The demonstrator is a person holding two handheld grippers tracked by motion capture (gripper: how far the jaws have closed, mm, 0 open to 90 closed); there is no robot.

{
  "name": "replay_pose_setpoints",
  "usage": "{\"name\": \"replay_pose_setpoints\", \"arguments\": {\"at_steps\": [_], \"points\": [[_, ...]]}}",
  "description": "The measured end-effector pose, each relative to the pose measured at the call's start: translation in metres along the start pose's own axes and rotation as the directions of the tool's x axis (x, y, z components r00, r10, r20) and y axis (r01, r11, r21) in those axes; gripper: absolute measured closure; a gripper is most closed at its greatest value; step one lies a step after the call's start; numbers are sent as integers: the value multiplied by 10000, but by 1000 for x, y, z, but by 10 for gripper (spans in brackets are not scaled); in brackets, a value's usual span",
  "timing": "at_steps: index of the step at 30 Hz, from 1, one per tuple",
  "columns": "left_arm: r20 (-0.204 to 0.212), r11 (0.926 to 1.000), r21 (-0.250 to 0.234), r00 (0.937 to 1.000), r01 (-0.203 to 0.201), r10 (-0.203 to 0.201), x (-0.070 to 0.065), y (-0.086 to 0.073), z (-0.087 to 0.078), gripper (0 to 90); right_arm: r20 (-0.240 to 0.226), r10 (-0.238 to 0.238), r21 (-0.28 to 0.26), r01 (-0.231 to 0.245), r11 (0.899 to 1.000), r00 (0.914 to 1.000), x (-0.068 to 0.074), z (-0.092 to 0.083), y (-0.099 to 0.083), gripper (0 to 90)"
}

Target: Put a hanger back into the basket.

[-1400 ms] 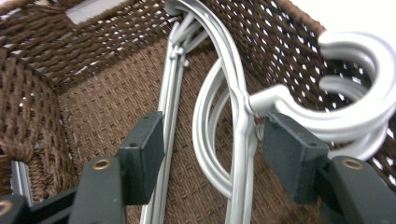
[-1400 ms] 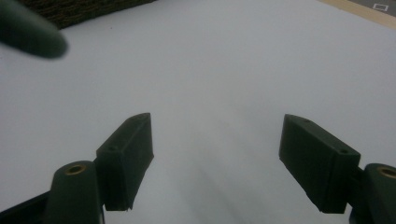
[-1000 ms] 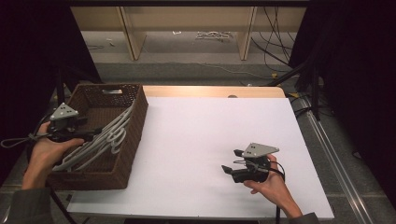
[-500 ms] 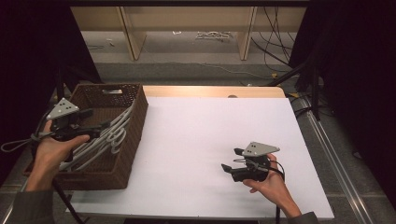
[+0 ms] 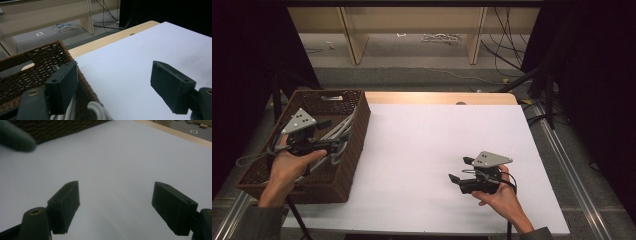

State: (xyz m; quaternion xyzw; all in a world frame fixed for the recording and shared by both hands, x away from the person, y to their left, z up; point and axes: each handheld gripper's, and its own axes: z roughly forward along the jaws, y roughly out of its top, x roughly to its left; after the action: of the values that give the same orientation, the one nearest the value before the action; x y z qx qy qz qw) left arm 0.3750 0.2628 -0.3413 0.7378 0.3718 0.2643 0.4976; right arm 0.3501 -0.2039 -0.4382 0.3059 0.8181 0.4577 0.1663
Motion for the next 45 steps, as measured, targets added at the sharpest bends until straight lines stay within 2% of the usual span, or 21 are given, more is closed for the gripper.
{"name": "replay_pose_setpoints", "arguments": {"at_steps": [3, 7, 10, 14, 16, 19, 20, 25, 28, 29, 35, 39, 40, 41, 45], "points": [[147, 9998, -177, 9999, -43, 45, -9, 1, 1, 219, 1, 15, -67, -15, 10000, 10000, 0, 0, 1, 233], [479, 9985, -528, 9988, 148, -123, -23, 0, 7, 218, -3, 106, -185, -106, 9998, 9999, 1, -1, 2, 233], [757, 9979, -645, 9971, 33, 15, -39, -4, 15, 217, 93, 197, -376, -193, 9991, 9998, 2, -2, 3, 233], [1225, 9982, -568, 9921, -214, 282, -60, -11, 26, 214, 278, 453, -727, -431, 9964, 9986, 4, -5, 5, 217], [1306, 9971, -606, 9900, -461, 537, -69, -15, 29, 214, 261, 578, -864, -553, 9947, 9980, 5, -7, 5, 215], [1567, 9967, -704, 9864, -397, 503, -79, -20, 31, 214, 471, 719, -1208, -658, 9905, 9963, 7, -9, 5, 206], [1575, 9962, -747, 9859, -451, 565, -81, -22, 31, 214, 463, 731, -1091, -677, 9917, 9963, 8, -10, 5, 204], [1716, 9944, -976, 9836, -394, 558, -89, -32, 27, 214, 499, 606, -1261, -539, 9906, 9969, 11, -12, 4, 202], [1897, 9949, -902, 9800, -443, 608, -90, -41, 24, 211, 428, 663, -1262, -604, 9902, 9969, 14, -13, 3, 202], [1879, 9944, -877, 9794, -581, 738, -90, -43, 22, 206, 460, 639, -1274, -576, 9902, 9969, 15, -13, 3, 201], [1692, 9924, -1031, 9819, -677, 846, -91, -59, 15, 192, 587, 627, -1450, -536, 9880, 9963, 19, -15, 1, 185], [1692, 9908, -1059, 9803, -845, 1017, -95, -70, 16, 185, 579, 671, -1442, -581, 9878, 9961, 22, -16, -1, 177], [1682, 9914, -1014, 9808, -827, 990, -96, -72, 16, 184, 674, 547, -1534, -439, 9872, 9962, 23, -16, -1, 176], [1674, 9913, -1043, 9810, -809, 977, -96, -73, 16, 182, 533, 645, -1457, -562, 9877, 9965, 24, -17, -2, 174], [1455, 9895, -1207, 9846, -791, 965, -97, -79, 13, 180, 667, 535, -1616, -422, 9860, 9963, 30, -20, -5, 169]]}}
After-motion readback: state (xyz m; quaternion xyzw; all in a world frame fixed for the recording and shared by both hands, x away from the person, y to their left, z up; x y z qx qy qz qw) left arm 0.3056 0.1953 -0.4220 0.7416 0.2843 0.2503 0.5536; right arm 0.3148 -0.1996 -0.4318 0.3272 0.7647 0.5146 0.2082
